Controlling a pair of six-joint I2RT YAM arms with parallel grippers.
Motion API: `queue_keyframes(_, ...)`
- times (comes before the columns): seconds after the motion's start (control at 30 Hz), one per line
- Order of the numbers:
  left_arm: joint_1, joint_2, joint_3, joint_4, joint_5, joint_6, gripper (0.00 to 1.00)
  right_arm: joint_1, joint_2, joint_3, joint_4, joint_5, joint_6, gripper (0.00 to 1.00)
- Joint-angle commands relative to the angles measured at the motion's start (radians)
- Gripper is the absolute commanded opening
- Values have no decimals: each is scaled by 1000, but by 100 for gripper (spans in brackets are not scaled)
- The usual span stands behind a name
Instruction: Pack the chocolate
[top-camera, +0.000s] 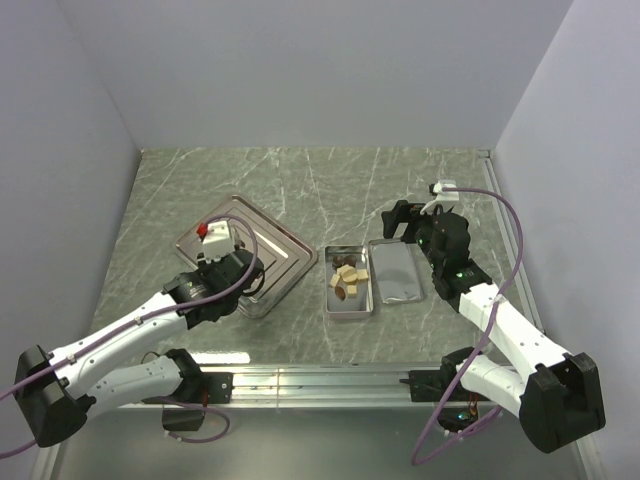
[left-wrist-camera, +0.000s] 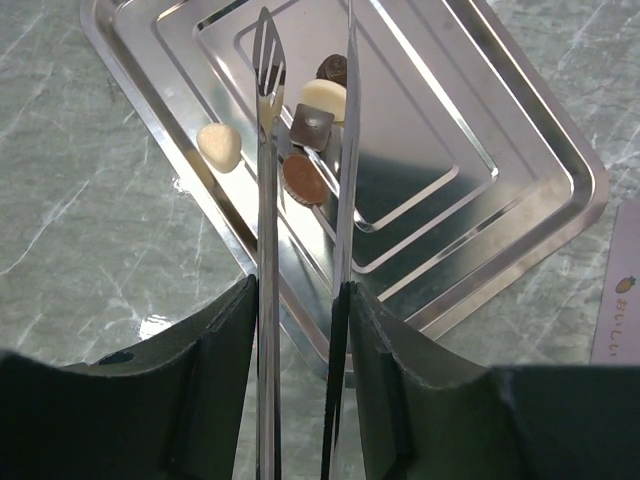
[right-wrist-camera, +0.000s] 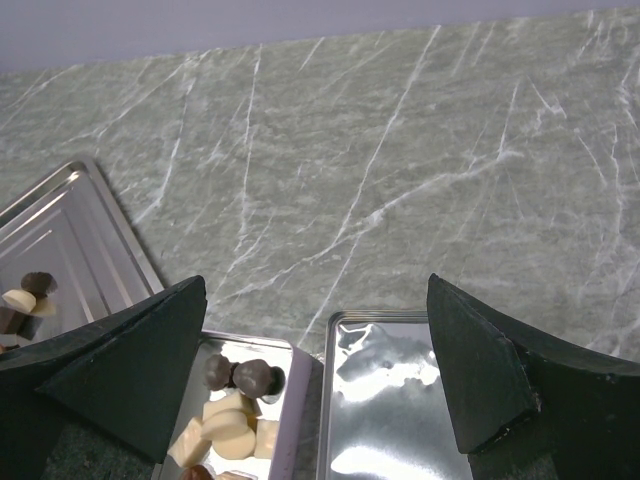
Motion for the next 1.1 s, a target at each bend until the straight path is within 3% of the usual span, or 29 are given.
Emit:
queue_keyframes(0.0,-5,-4,21,60,-4,24,47,-2,-11,38,29,13,-7,97)
queue_keyframes(0.57,33,98,0,124,93,77,51,-2,-14,37,27,13,-7,97)
queue_keyframes(0.9,45,132,1,132,111,84,49,-2,-5,41,26,14,-8,97)
queue_keyframes(1.07,45,131,-2,137,128,93,44,-3,-5,41,26,16,-8,97)
